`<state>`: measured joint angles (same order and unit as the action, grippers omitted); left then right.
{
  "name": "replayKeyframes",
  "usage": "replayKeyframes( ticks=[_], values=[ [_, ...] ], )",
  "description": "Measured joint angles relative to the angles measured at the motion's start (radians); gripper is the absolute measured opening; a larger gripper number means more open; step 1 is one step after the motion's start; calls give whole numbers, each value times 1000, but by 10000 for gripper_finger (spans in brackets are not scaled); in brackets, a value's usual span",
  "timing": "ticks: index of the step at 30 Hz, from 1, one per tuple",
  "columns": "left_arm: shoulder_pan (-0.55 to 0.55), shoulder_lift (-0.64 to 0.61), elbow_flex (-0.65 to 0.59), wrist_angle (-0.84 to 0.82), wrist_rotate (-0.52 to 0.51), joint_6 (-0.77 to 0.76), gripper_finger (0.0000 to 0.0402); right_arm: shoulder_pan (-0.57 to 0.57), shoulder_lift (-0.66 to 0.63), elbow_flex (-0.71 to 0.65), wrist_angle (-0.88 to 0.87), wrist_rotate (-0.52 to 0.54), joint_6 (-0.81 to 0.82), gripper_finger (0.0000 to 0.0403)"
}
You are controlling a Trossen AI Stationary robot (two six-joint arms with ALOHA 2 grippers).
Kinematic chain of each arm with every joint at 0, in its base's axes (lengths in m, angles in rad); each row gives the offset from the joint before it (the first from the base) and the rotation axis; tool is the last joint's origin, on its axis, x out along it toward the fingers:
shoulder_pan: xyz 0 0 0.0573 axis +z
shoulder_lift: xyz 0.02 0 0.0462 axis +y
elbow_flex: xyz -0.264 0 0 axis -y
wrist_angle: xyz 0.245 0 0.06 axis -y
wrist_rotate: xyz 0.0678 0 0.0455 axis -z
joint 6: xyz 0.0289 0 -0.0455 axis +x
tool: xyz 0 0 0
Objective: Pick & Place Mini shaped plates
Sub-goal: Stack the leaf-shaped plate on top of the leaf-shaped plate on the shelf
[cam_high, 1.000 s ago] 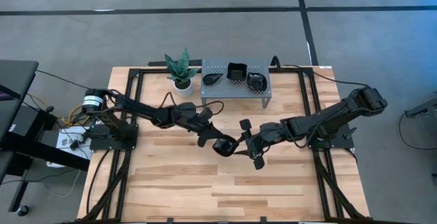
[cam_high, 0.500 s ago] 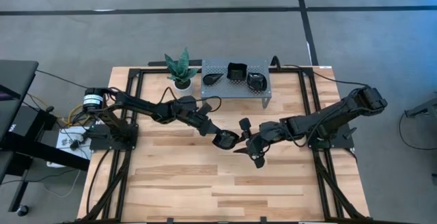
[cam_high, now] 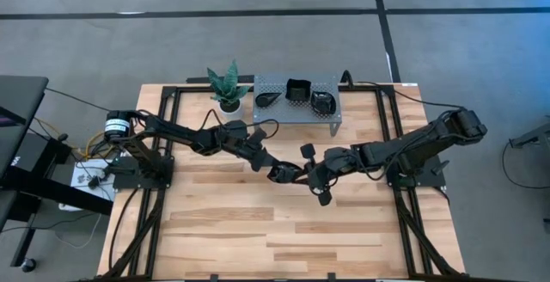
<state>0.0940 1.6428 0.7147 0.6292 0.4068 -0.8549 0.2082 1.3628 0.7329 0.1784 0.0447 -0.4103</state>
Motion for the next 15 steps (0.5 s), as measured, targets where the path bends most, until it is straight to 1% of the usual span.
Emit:
replayKeyframes(
  ticks=[4, 9, 15],
  values=[
    [-1, 0, 1, 8, -47, 11, 21, -2, 0, 0, -3, -28, -13, 6],
    [0, 0, 1, 28, -66, 13, 39, -3, 0, 0, -49, -45, -17, 10],
    [0, 0, 1, 38, -65, 13, 61, -3, 0, 0, -81, -45, 56, 4]
  ],
)
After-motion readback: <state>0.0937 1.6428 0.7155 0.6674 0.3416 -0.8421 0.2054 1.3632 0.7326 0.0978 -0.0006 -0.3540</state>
